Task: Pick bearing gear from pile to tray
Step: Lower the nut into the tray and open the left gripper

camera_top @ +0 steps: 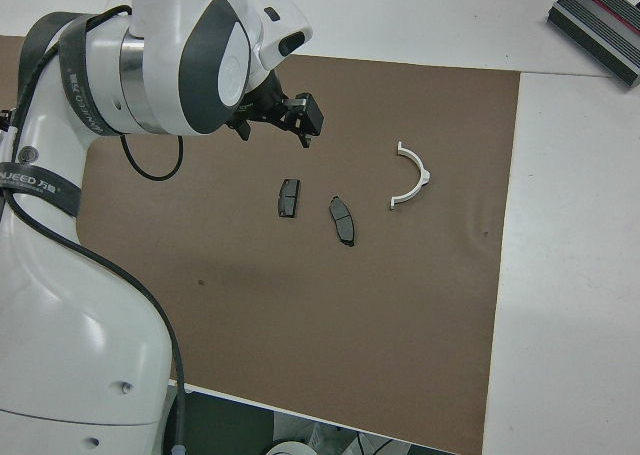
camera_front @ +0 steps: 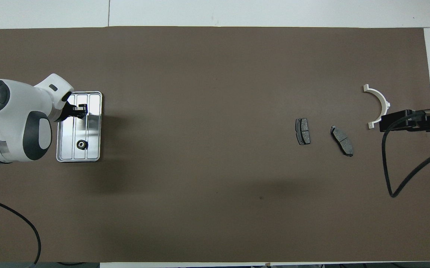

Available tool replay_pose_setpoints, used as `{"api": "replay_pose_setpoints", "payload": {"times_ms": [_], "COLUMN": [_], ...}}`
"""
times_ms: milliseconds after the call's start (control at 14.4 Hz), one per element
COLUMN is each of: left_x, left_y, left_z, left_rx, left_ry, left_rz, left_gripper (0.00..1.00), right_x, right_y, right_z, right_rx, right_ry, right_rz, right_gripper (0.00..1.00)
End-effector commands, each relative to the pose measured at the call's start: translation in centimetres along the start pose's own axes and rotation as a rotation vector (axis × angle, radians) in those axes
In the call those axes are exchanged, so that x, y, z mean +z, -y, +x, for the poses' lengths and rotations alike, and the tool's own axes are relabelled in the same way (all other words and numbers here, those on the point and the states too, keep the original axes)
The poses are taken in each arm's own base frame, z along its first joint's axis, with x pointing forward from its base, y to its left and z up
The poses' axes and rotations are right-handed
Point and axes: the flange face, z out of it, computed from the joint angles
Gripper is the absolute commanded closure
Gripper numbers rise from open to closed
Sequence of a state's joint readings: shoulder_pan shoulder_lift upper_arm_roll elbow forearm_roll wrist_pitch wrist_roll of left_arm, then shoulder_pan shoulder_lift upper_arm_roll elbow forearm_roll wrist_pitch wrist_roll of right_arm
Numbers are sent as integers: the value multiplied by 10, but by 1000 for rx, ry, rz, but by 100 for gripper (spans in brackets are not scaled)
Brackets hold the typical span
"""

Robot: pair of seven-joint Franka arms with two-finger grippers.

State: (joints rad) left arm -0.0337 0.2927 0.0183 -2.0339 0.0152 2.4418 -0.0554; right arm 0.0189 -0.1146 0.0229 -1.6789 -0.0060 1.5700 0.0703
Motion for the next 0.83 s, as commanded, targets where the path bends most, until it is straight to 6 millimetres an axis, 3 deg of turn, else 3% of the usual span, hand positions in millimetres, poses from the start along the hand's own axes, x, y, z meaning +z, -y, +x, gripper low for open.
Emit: {"api": "replay_pose_setpoints", "payload": {"times_ms": [0,278,347,417,486,556,764], "left_x": [2,10,9,8,5,-7,-82], "left_y": [0,1,3,4,6,8,34], "left_z": [-10,-19,-19,-17,-15,-13,10], "left_rx": [-14,-14,-11,-11,-13,-16,5], "left_ry": [-3,3,2,2,6,12,53], "left_rz": [3,2,4,3,4,4,9], "left_gripper": [100,100,92,19,0,0,0], "right_x": [-3,-3,-4,-3,-3,-3,-4], "right_y": [2,3,3,4,3,4,3], "right_z": [-2,-2,-3,-3,-3,-3,-3], "right_rx": [10,7,7,7,7,5,7], "right_ry": [-11,-11,-11,-6,-8,-9,-9], "right_rz": [26,26,28,27,26,27,27], "right_gripper": [0,0,0,0,0,0,0]}}
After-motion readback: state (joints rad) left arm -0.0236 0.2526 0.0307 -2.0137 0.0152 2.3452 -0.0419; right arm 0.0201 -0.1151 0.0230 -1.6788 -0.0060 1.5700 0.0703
